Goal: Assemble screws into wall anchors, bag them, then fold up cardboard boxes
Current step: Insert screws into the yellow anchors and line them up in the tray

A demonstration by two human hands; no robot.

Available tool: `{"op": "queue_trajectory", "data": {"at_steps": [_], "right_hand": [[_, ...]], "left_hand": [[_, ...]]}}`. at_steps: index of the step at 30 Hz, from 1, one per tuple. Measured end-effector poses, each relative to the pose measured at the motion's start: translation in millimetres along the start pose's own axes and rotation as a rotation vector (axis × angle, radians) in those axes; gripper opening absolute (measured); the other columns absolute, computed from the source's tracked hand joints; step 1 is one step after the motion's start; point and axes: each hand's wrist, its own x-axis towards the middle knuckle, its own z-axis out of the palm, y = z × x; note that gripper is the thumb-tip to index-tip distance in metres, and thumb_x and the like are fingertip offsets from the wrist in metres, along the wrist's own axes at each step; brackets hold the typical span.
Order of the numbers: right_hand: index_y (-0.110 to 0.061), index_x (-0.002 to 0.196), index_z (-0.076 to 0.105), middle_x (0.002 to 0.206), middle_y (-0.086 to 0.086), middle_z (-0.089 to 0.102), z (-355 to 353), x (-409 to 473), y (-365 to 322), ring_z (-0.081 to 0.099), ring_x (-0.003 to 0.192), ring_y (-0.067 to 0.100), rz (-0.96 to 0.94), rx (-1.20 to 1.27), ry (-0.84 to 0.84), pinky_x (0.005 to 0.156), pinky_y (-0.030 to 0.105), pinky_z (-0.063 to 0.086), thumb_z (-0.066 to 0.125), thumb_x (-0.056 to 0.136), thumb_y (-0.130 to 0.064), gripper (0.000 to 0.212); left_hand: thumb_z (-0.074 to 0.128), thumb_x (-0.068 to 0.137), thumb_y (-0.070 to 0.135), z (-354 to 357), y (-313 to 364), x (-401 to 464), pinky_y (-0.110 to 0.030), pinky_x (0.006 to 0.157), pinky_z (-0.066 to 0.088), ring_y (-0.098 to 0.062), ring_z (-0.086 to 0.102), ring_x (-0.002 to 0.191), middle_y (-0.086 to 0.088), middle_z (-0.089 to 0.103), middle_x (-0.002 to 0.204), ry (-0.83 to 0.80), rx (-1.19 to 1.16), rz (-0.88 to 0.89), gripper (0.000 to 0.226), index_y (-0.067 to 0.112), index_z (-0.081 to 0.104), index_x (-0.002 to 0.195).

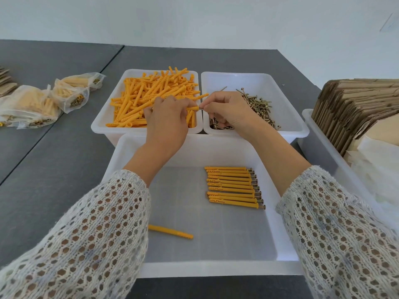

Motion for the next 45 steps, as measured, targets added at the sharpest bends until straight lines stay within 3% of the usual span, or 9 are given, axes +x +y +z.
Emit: {"op": "queue_trajectory", "data": {"at_steps": [5, 9, 12, 16, 20, 23, 28, 38, 45], "right_hand": [[-0.011, 0.084, 0.069, 0.071, 0.004, 0.055, 2, 1, -5, 0.043, 0.053, 0.015, 0.045, 0.102, 0.071, 0.05, 0.026, 0.04, 0.058, 0.093, -0.02, 0.016], [-0.011, 0.097, 0.06, 0.084, 0.008, 0.06, -1, 2, -13, 0.053, 0.068, 0.02, 0.098, 0.442, 0.012, 0.066, 0.033, 0.046, 0.045, 0.101, -0.042, 0.035], [-0.008, 0.104, 0.06, 0.089, 0.013, 0.064, -7, 1, -14, 0.058, 0.071, 0.024, 0.109, 0.692, -0.05, 0.065, 0.034, 0.048, 0.035, 0.1, -0.056, 0.054], [-0.007, 0.101, 0.063, 0.083, 0.012, 0.065, -13, 6, -10, 0.058, 0.063, 0.023, 0.156, 0.786, 0.125, 0.064, 0.033, 0.046, 0.032, 0.099, -0.061, 0.063], [-0.011, 0.092, 0.064, 0.072, 0.005, 0.064, -17, 11, 0, 0.055, 0.06, 0.019, 0.239, 0.688, 0.311, 0.061, 0.029, 0.045, 0.034, 0.101, -0.054, 0.054], [-0.013, 0.089, 0.065, 0.067, 0.0, 0.064, -18, 13, 4, 0.055, 0.056, 0.016, 0.302, 0.618, 0.367, 0.053, 0.024, 0.043, 0.036, 0.102, -0.048, 0.047], [-0.013, 0.086, 0.065, 0.068, 0.0, 0.063, -24, 14, 8, 0.055, 0.057, 0.016, 0.352, 0.641, 0.424, 0.053, 0.024, 0.044, 0.04, 0.102, -0.038, 0.039], [-0.013, 0.086, 0.063, 0.065, -0.001, 0.058, -26, 14, 11, 0.051, 0.054, 0.014, 0.385, 0.6, 0.417, 0.051, 0.023, 0.042, 0.041, 0.101, -0.025, 0.028], [-0.014, 0.084, 0.063, 0.066, 0.0, 0.058, -25, 16, 13, 0.051, 0.054, 0.014, 0.385, 0.555, 0.403, 0.051, 0.024, 0.043, 0.042, 0.099, -0.022, 0.027]], "left_hand": [[0.041, 0.099, 0.002, -6, 5, 0, -0.048, 0.096, 0.04, -0.022, 0.058, 0.107, 0.002, 0.065, 0.099, -0.052, -0.096, 0.031, 0.044, 0.03, 0.067, 0.12], [0.044, 0.099, 0.005, -8, 17, -8, -0.048, 0.088, 0.048, -0.023, 0.061, 0.096, 0.002, 0.066, 0.096, -0.137, -0.26, 0.102, 0.034, 0.021, 0.068, 0.117], [0.046, 0.1, 0.009, -8, 28, -12, -0.043, 0.08, 0.049, -0.02, 0.059, 0.083, 0.003, 0.064, 0.088, -0.208, -0.308, 0.162, 0.024, 0.019, 0.066, 0.108], [0.047, 0.101, 0.008, -17, 37, -13, -0.028, 0.071, 0.049, -0.009, 0.066, 0.062, 0.007, 0.066, 0.077, -0.322, -0.523, 0.1, 0.016, 0.017, 0.06, 0.1], [0.056, 0.1, 0.012, -29, 46, -15, -0.025, 0.08, 0.056, -0.017, 0.075, 0.074, -0.002, 0.076, 0.08, -0.623, -0.702, 0.119, 0.009, 0.007, 0.063, 0.101], [0.065, 0.095, 0.018, -32, 54, -24, -0.029, 0.087, 0.056, -0.012, 0.074, 0.08, 0.002, 0.077, 0.081, -0.788, -0.609, 0.209, 0.007, 0.012, 0.066, 0.092], [0.074, 0.088, 0.028, -22, 70, -47, -0.029, 0.071, 0.051, -0.008, 0.061, 0.073, 0.009, 0.065, 0.078, -0.989, -0.22, 0.349, 0.015, 0.027, 0.062, 0.08], [0.066, 0.091, 0.034, 4, 93, -91, -0.029, 0.06, 0.034, -0.022, 0.049, 0.077, 0.005, 0.039, 0.074, -0.892, 0.235, 0.627, 0.022, 0.021, 0.049, 0.085], [0.063, 0.094, 0.038, 11, 98, -95, -0.03, 0.061, 0.033, -0.027, 0.062, 0.092, -0.003, 0.062, 0.1, -0.855, 0.255, 0.61, 0.028, 0.021, 0.041, 0.086]]}}
